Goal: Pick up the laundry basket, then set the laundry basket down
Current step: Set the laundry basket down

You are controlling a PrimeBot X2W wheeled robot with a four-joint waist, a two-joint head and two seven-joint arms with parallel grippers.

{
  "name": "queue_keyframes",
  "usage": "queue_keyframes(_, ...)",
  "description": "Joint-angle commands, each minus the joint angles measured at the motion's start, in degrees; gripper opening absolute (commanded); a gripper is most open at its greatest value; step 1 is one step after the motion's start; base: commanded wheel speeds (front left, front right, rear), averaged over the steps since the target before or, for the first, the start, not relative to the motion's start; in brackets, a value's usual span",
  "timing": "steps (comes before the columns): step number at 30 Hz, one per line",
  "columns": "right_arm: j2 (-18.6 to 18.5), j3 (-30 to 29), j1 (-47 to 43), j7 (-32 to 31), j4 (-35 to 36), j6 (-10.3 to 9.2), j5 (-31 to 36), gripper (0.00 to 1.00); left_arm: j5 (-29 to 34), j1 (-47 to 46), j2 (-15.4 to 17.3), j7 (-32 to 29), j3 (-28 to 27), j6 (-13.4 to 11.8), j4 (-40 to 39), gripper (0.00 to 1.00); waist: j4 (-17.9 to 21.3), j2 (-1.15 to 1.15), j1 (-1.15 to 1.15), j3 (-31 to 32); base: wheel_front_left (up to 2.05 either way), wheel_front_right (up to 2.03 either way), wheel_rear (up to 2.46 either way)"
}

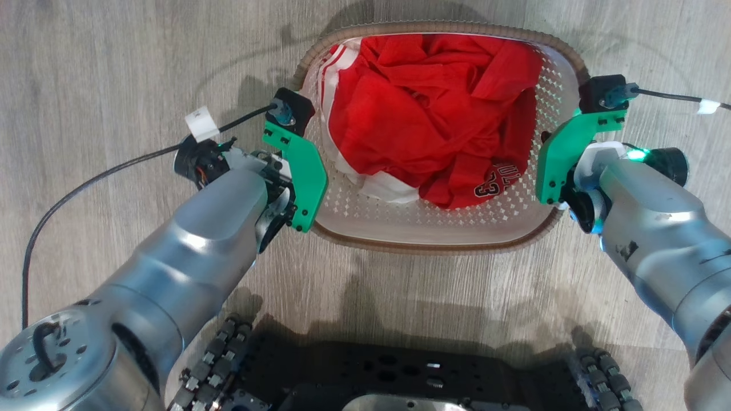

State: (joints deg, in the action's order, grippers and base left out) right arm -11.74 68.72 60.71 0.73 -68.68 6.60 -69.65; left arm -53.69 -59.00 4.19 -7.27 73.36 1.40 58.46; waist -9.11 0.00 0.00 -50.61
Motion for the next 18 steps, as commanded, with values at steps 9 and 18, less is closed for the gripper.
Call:
queue_keyframes(9,1.98,1.27,-1.48,2.19,-0.07,0.89,0.37,1.0,2.7,-1.06,-1.31,2.02,-0.01,-3.91,-1.5,1.0,-0.12,0.0,0.0,-0.28,0.0,0.0,0.0)
queue_keyframes(18,2.03,1.53,-1.16,2.79,-0.61,0.89,0.6,1.0,2.97,-0.71,-1.31,1.85,-0.01,-4.84,-1.51,1.0,-0.35,0.0,0.0,-0.25,0.0,0.0,0.0)
